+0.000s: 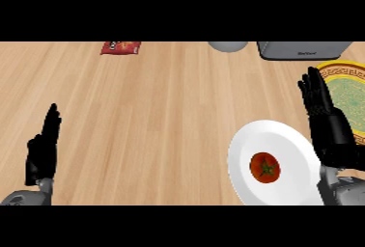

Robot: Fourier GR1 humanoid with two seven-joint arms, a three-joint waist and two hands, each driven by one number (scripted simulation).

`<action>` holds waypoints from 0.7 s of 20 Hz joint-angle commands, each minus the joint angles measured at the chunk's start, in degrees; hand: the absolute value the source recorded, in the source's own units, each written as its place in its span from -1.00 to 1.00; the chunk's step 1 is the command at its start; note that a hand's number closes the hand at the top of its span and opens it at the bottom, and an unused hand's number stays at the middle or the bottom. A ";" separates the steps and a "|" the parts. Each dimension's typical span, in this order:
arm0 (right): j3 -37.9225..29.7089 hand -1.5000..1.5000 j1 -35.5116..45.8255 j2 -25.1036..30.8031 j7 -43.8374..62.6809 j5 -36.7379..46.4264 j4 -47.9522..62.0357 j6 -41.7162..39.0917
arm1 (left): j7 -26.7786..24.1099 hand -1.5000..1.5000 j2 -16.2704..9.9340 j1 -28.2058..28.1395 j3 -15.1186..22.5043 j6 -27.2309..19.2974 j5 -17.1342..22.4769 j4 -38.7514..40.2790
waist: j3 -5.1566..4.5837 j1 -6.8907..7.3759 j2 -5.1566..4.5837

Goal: Pick the tomato from the plate and place it in the plate

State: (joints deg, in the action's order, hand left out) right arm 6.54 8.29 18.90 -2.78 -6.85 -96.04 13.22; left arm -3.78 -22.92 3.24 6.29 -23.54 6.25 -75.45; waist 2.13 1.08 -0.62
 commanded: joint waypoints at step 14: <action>13.80 -1.00 -6.36 -18.68 -11.10 27.50 11.00 55.51 | -3.32 0.00 0.51 2.21 2.73 16.70 6.78 -0.73 | -2.11 -0.79 0.50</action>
State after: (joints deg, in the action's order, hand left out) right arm 13.03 5.51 3.48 -8.27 16.49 -87.23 54.42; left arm -6.91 -21.51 4.59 9.51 -10.61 11.30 -77.04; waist -0.15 -0.16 -0.13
